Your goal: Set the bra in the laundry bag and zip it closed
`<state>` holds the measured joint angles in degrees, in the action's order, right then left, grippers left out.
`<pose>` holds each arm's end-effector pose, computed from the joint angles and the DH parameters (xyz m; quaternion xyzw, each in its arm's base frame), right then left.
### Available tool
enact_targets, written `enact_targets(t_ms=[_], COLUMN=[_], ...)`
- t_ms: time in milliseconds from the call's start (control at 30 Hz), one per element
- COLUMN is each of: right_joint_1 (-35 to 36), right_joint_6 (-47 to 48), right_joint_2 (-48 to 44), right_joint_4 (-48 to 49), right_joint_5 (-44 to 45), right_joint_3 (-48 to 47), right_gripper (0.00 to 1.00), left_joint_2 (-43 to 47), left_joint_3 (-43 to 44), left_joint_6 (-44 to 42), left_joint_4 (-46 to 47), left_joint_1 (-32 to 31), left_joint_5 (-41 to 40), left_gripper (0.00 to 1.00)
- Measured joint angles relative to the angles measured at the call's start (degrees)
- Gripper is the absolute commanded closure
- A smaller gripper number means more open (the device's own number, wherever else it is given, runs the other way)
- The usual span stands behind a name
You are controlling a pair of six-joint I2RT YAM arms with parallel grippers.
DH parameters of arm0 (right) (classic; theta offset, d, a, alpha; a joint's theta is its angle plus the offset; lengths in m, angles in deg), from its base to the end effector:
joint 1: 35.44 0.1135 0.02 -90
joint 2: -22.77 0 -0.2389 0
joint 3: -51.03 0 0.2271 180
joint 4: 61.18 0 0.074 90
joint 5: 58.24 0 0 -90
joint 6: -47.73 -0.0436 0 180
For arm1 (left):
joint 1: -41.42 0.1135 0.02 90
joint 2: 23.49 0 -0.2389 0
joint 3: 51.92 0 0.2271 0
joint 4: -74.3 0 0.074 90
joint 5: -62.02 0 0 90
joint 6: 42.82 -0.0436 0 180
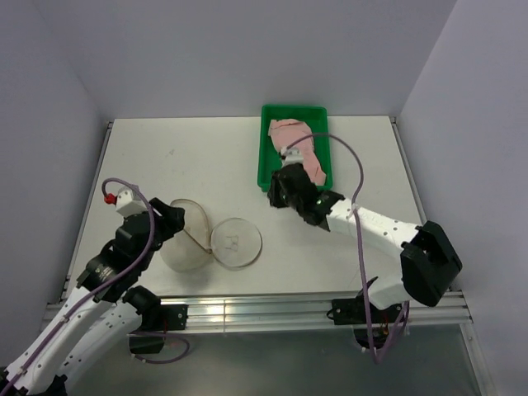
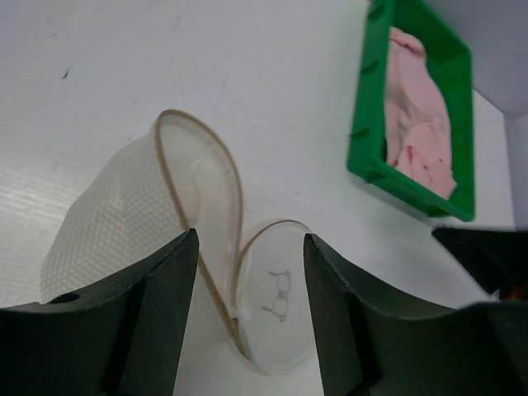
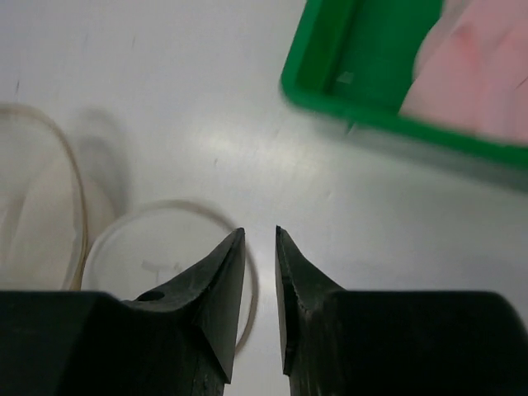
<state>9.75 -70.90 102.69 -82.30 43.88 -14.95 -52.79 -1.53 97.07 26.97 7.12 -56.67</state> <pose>0.2137 0.2022 0.2270 -0.0789 0.8801 0.2006 0.4230 0.1144 -0.0527 0.2625 -0.2412 0.7973 -0.1869 0.5207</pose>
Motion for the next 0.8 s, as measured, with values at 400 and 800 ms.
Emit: enact_targets(t_ms=[400,800], right_joint_1=[-24.1,-33.0], right_joint_6=[10.7,7.7], right_joint_2=[25.2,45.3], right_joint_4=[-10.0,-16.6], right_joint_5=[2.2,-2.8], right_joint_3=[-31.6,-50.9], right_gripper=[0.40,0.44], left_joint_2=[-2.3,-9.9], left_joint_3=[4.0,1.6], left_joint_6=[-8.3,-8.2], left_joint_4=[6.9,19.8], left_joint_1=[0.0,0.0], left_joint_5=[17.1,32.5], left_gripper=[0.41,0.41])
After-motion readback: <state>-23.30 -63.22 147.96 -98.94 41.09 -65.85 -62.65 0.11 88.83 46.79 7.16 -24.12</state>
